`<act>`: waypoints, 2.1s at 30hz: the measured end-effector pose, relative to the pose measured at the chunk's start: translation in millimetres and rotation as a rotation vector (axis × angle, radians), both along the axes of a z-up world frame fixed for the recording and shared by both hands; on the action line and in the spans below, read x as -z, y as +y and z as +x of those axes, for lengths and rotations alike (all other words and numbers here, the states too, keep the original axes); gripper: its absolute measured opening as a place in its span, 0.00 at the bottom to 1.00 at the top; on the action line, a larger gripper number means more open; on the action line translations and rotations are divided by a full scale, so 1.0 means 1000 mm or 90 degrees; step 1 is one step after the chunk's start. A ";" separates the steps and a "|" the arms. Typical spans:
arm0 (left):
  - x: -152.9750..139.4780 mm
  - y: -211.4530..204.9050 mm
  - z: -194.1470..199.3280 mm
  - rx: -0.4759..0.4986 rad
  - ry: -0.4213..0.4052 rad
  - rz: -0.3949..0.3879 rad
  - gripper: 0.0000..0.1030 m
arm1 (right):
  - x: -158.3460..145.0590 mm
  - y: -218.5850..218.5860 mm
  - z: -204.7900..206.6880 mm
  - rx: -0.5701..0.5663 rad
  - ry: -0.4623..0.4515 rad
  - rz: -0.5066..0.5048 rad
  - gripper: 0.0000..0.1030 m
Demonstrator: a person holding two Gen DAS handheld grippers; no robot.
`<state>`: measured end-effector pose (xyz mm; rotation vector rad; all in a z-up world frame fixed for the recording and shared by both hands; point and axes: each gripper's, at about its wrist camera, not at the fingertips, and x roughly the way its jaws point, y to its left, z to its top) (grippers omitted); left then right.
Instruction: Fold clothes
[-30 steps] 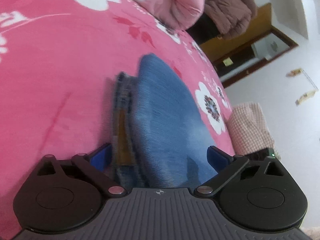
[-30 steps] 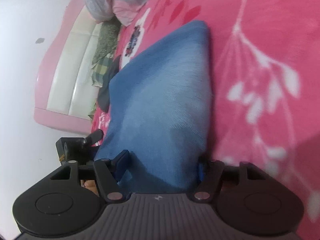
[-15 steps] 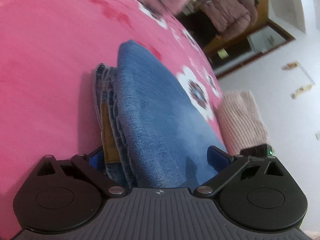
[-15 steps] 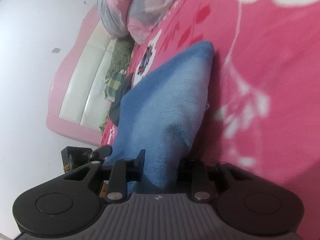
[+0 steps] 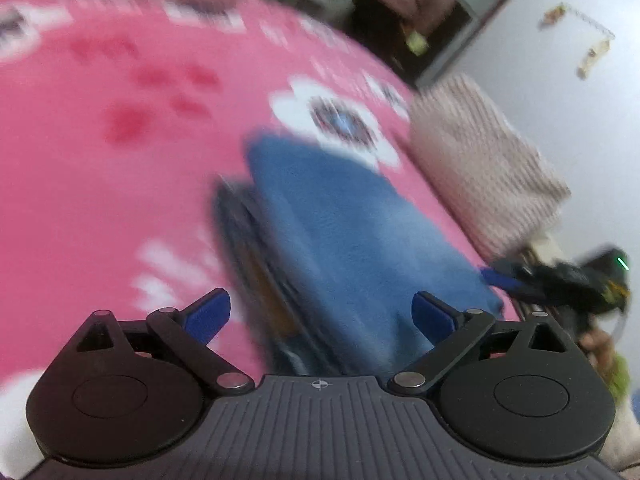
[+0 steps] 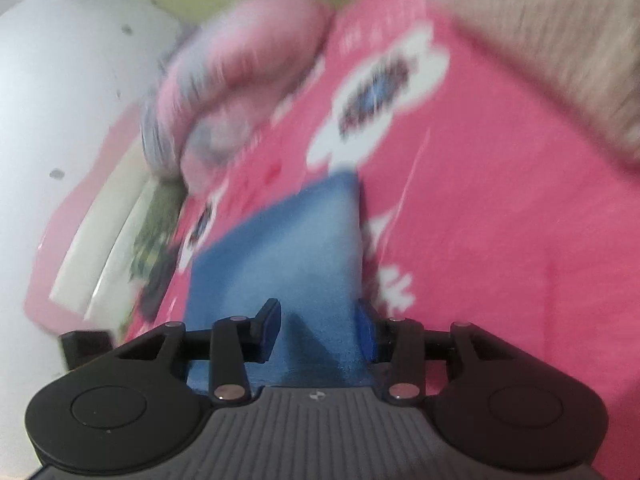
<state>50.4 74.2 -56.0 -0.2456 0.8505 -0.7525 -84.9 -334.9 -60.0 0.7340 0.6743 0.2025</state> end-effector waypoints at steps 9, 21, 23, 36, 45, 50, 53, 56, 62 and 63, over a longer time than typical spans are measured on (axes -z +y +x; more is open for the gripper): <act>-0.037 -0.074 -0.012 0.035 -0.284 0.147 0.95 | -0.030 0.103 -0.014 -0.035 -0.133 -0.289 0.41; 0.039 -0.054 0.026 0.020 -0.079 0.121 1.00 | 0.021 0.123 -0.015 -0.056 -0.095 -0.356 0.39; 0.037 -0.053 0.022 0.016 -0.091 0.122 1.00 | 0.022 0.124 -0.015 -0.055 -0.100 -0.360 0.39; -0.014 -0.076 -0.002 -0.001 -0.286 0.141 0.98 | 0.024 0.124 -0.016 -0.047 -0.107 -0.355 0.39; 0.027 -0.093 0.040 0.029 -0.174 0.201 0.96 | 0.025 0.126 -0.018 -0.045 -0.111 -0.353 0.39; 0.038 -0.071 0.054 0.003 -0.090 0.118 0.97 | 0.025 0.125 -0.018 -0.048 -0.116 -0.354 0.39; 0.023 -0.062 0.041 -0.029 -0.130 0.129 0.94 | 0.024 0.125 -0.017 -0.052 -0.114 -0.355 0.39; -0.001 -0.041 0.024 -0.058 -0.167 0.110 0.94 | 0.020 0.123 -0.016 -0.062 -0.111 -0.353 0.40; -0.033 -0.024 -0.024 -0.045 -0.275 0.122 0.95 | -0.014 0.135 -0.028 -0.110 -0.195 -0.320 0.42; -0.032 -0.026 -0.031 -0.032 -0.282 0.130 0.95 | -0.018 0.144 -0.029 -0.124 -0.210 -0.333 0.42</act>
